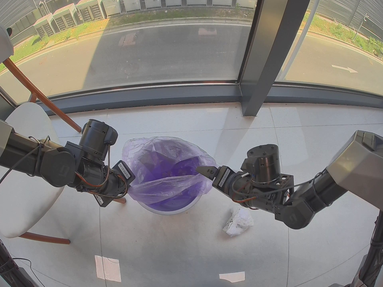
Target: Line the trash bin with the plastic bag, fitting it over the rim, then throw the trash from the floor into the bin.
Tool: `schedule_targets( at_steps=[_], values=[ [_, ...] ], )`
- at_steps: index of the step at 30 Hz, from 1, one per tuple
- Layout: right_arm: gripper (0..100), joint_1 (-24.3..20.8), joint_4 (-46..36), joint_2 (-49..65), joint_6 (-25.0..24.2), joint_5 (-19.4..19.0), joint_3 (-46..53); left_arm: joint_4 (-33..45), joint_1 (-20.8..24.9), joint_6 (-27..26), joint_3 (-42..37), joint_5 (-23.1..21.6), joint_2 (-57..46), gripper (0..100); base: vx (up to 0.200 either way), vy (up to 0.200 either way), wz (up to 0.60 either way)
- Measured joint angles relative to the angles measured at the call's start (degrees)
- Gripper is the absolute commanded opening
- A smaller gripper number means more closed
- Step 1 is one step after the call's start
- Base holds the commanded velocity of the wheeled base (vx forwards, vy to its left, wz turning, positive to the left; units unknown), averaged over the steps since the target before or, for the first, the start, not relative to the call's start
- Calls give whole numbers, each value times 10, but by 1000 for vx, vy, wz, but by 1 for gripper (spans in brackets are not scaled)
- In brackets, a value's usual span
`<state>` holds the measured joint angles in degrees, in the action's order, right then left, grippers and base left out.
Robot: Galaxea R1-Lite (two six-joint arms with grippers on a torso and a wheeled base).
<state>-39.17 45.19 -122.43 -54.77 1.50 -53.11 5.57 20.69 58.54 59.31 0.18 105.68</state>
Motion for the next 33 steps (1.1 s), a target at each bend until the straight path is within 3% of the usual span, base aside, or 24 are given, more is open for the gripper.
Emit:
schedule_targets(
  at_steps=[1, 2, 8, 22, 33],
  values=[
    [100, 1, -18, -5, -8, 2, -17, 0, 0, 0, -1, 0, 0, 0, 0, 0, 0],
    [0, 2, -38, -9, -16, 5, -34, 0, -1, 0, -1, 1, 0, 0, 0, 0, 0],
    [0, 1, -87, -32, -38, 30, -90, 0, -5, -2, -4, 2, 1, 0, 0, 0, 0],
    [0, -49, -87, -30, -38, 39, -26, -10, -16, -53, -46, 9, 2, 0, 0, 0, 0],
    [0, -123, -83, -25, -34, 53, 22, -168, -17, -128, -189, 62, 0, 0, 0, 0, 0]
  ],
)
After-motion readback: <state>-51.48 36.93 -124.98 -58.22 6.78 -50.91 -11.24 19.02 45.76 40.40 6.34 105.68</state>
